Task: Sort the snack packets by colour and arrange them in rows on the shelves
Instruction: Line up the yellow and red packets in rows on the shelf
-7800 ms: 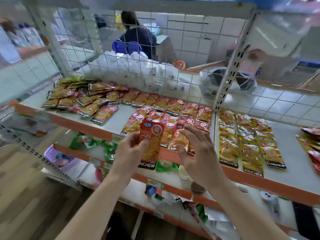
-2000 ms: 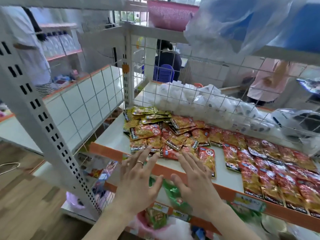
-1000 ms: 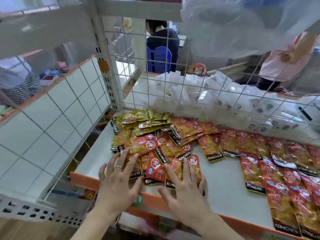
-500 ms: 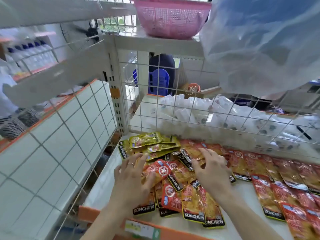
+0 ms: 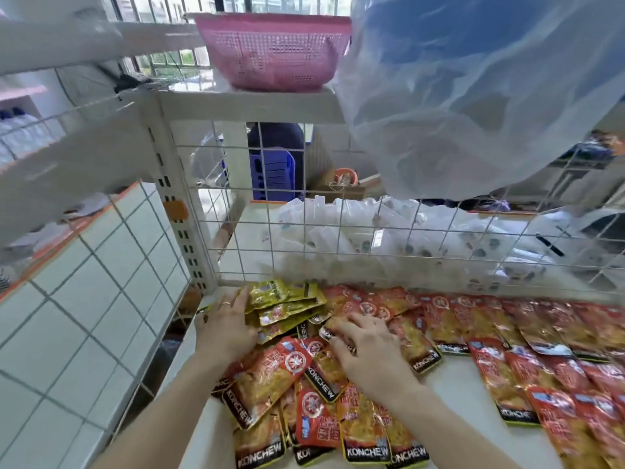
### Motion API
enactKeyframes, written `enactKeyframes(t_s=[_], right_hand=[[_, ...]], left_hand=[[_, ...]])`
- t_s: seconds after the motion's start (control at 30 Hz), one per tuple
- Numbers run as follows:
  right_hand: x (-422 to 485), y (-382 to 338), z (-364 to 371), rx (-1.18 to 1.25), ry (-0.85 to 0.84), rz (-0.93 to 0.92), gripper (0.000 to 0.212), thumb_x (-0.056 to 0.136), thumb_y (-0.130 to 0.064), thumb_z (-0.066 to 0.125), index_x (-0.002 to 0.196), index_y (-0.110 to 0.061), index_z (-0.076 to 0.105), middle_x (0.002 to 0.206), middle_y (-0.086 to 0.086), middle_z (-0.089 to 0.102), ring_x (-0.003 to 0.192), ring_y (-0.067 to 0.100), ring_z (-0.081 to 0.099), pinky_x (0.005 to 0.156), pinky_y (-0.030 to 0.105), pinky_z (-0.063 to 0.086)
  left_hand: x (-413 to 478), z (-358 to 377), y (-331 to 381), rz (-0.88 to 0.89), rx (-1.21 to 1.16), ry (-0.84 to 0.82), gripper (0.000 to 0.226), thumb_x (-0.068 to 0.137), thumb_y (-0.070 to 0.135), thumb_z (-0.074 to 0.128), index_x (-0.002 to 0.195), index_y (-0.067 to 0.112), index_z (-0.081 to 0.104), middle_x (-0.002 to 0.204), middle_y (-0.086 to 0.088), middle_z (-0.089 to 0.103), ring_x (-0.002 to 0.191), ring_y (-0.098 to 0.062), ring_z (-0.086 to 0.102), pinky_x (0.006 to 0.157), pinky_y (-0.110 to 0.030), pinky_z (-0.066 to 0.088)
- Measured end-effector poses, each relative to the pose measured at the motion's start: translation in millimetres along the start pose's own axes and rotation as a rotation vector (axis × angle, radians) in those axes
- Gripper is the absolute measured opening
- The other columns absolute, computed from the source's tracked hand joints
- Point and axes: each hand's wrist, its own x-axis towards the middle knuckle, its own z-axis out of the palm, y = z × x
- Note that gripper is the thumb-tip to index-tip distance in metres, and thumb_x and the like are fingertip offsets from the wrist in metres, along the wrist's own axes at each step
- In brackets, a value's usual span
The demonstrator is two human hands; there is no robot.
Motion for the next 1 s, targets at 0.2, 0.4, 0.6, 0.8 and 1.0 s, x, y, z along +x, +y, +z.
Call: enactKeyframes(t_s=[0.2, 0.4, 0.6, 0.8, 1.0], right_hand=[[0.8, 15.9, 7.4, 0.080, 0.287, 0.131, 0.029, 0.091, -0.051, 0.062, 0.098, -0.023, 0.065, 0.117, -0.009, 0.052, 0.118, 0.011, 0.044, 0.099, 0.019, 0.034], [6.4, 14.6, 11.4, 0.122, 0.238, 0.231, 0.053, 0.084, -0.054, 0.069, 0.120, -0.019, 0.051, 0.109, -0.005, 0.059, 0.106, 0.016, 0.057, 0.091, 0.031, 0.051], [7.9, 18.0, 3.3, 0.502, 0.102, 0.328, 0.057, 0.080, -0.038, 0.081, 0.125, -0.011, 0.059, 0.096, 0.003, 0.072, 0.091, 0.019, 0.069, 0.084, 0.036, 0.057], [-4.9, 17.3, -16.1, 0.866, -0.024, 0.234, 0.018, 0.085, -0.025, 0.076, 0.100, -0.020, 0.068, 0.093, -0.006, 0.075, 0.092, 0.013, 0.070, 0.081, 0.029, 0.054], [-21.7, 24.3, -20.7, 0.923, -0.054, 0.190, 0.008, 0.088, -0.022, 0.073, 0.094, -0.022, 0.068, 0.088, -0.007, 0.075, 0.090, 0.012, 0.069, 0.081, 0.025, 0.050]], left_hand=[[-2.8, 5.8, 0.6, 0.051, 0.067, 0.111, 0.063, 0.089, 0.028, 0.056, 0.149, 0.033, 0.038, 0.153, 0.003, 0.037, 0.140, -0.024, 0.032, 0.110, -0.054, 0.024], [-15.8, 19.1, -11.0, 0.123, -0.011, 0.297, 0.037, 0.084, 0.028, 0.068, 0.121, 0.027, 0.069, 0.142, 0.004, 0.057, 0.130, -0.024, 0.053, 0.105, -0.052, 0.031], [-45.0, -3.7, 4.1, 0.088, -0.762, 0.349, 0.009, 0.094, 0.031, 0.066, 0.091, 0.031, 0.075, 0.073, 0.006, 0.070, 0.064, -0.013, 0.064, 0.064, -0.037, 0.049], [-80.7, -9.4, 23.8, -0.183, -1.310, 0.046, 0.032, 0.088, 0.030, 0.073, 0.117, 0.018, 0.069, 0.108, -0.003, 0.073, 0.093, -0.025, 0.073, 0.078, -0.047, 0.060], [-112.9, 1.9, 44.5, -0.179, -1.478, -0.131, 0.037, 0.086, 0.012, 0.075, 0.119, 0.017, 0.059, 0.105, -0.011, 0.074, 0.087, -0.027, 0.072, 0.070, -0.041, 0.057]])
